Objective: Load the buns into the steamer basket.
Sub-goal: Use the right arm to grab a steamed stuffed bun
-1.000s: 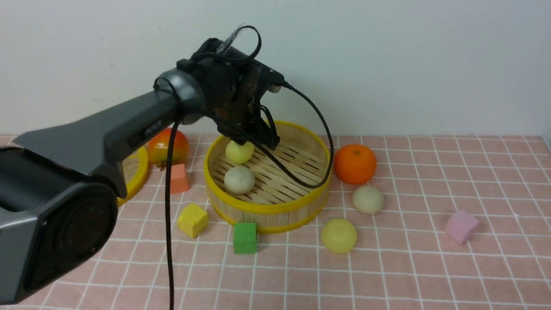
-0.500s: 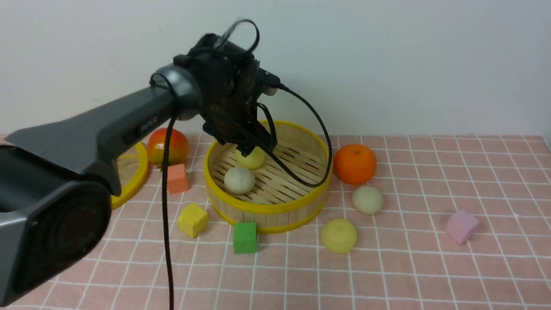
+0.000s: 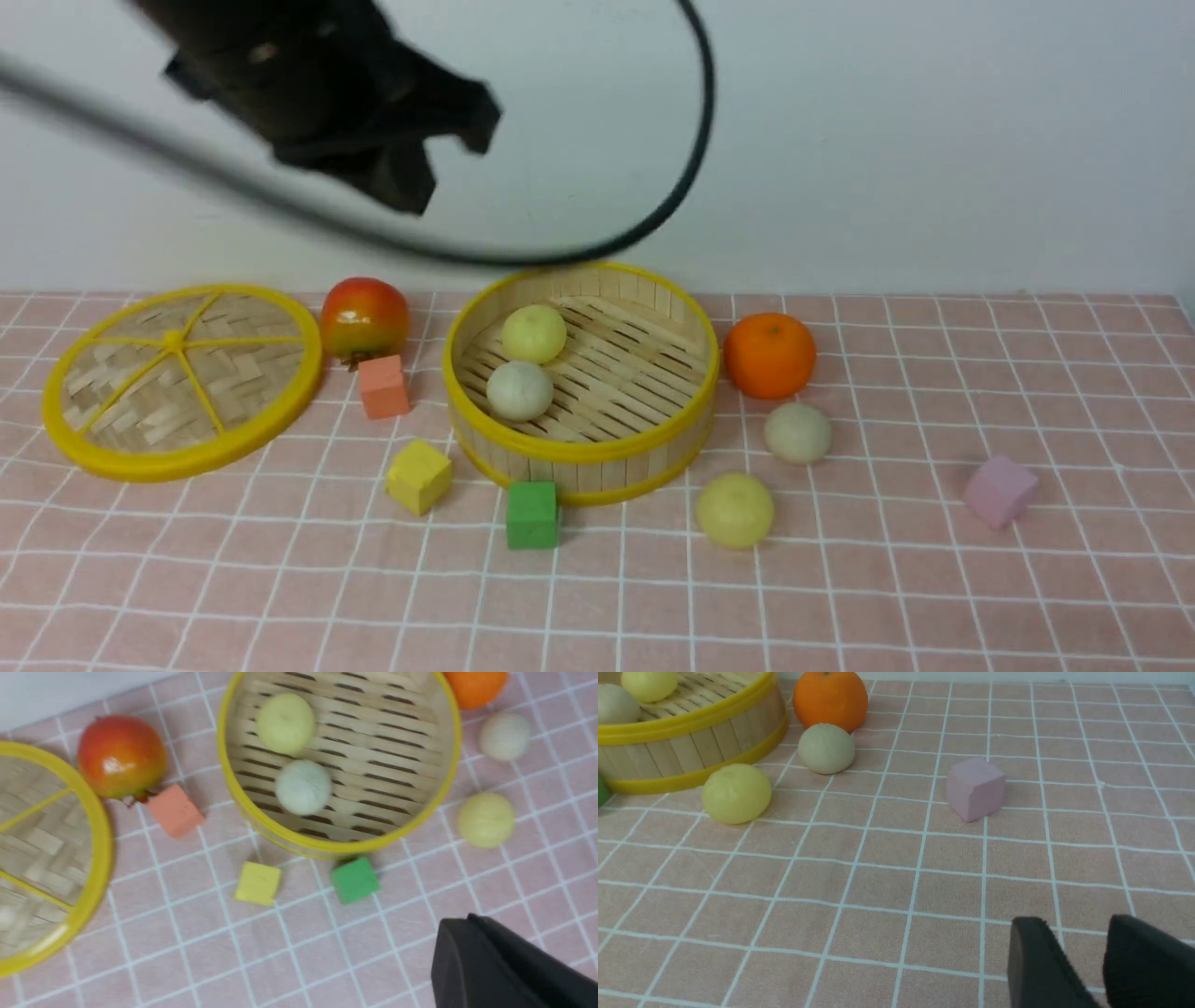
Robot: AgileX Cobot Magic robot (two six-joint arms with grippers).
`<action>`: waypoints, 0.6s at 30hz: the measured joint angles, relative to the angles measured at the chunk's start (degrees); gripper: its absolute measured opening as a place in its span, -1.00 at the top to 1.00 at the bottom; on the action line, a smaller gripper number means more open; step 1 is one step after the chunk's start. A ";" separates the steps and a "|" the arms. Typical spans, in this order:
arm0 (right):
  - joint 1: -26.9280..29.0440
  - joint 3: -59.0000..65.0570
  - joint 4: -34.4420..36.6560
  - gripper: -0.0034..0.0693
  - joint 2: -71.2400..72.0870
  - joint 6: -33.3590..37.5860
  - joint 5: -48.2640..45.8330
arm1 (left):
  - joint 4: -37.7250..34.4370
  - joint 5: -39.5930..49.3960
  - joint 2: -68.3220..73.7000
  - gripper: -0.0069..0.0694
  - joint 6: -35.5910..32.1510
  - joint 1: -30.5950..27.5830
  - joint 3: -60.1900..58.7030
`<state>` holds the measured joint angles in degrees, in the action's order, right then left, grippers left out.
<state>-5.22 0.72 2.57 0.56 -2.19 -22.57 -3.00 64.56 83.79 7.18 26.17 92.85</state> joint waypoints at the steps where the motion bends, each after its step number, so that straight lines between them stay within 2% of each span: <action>1: 0.00 0.00 0.00 0.25 0.00 0.00 0.00 | -1.14 -4.37 -4.80 0.85 0.00 0.00 -5.30; 3: 0.00 0.00 0.00 0.25 0.00 0.00 0.00 | -2.15 -9.26 -9.74 0.85 0.00 0.00 -11.86; 4: 0.00 0.00 0.00 0.25 0.00 0.00 0.00 | -3.81 -17.08 -17.36 0.85 0.00 0.00 -21.82; 8: 0.00 0.00 0.00 0.25 0.00 0.00 0.00 | -5.60 -35.05 -35.31 0.85 0.00 0.00 -43.82; 9: 0.00 0.00 0.00 0.25 0.00 0.00 0.00 | -5.69 -36.08 -35.31 0.85 0.00 0.00 -43.82; 11: 0.00 0.00 0.00 0.25 0.00 0.00 0.00 | -6.17 -50.15 -48.63 0.85 0.00 0.00 -57.81; 12: 0.00 0.00 0.00 0.25 0.00 0.06 0.00 | -6.30 -54.12 -53.20 0.85 0.00 0.00 -61.84; 15: 0.00 0.00 0.00 0.25 0.00 0.06 0.00 | -7.42 -59.27 -62.34 0.85 0.06 0.00 -69.01; 18: 0.00 0.00 0.15 0.25 0.00 0.02 0.24 | -8.64 -59.23 -65.96 0.85 0.06 0.00 -71.24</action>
<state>-5.22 0.72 2.73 0.56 -2.17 -22.33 -11.64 5.33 17.83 7.24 26.17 21.61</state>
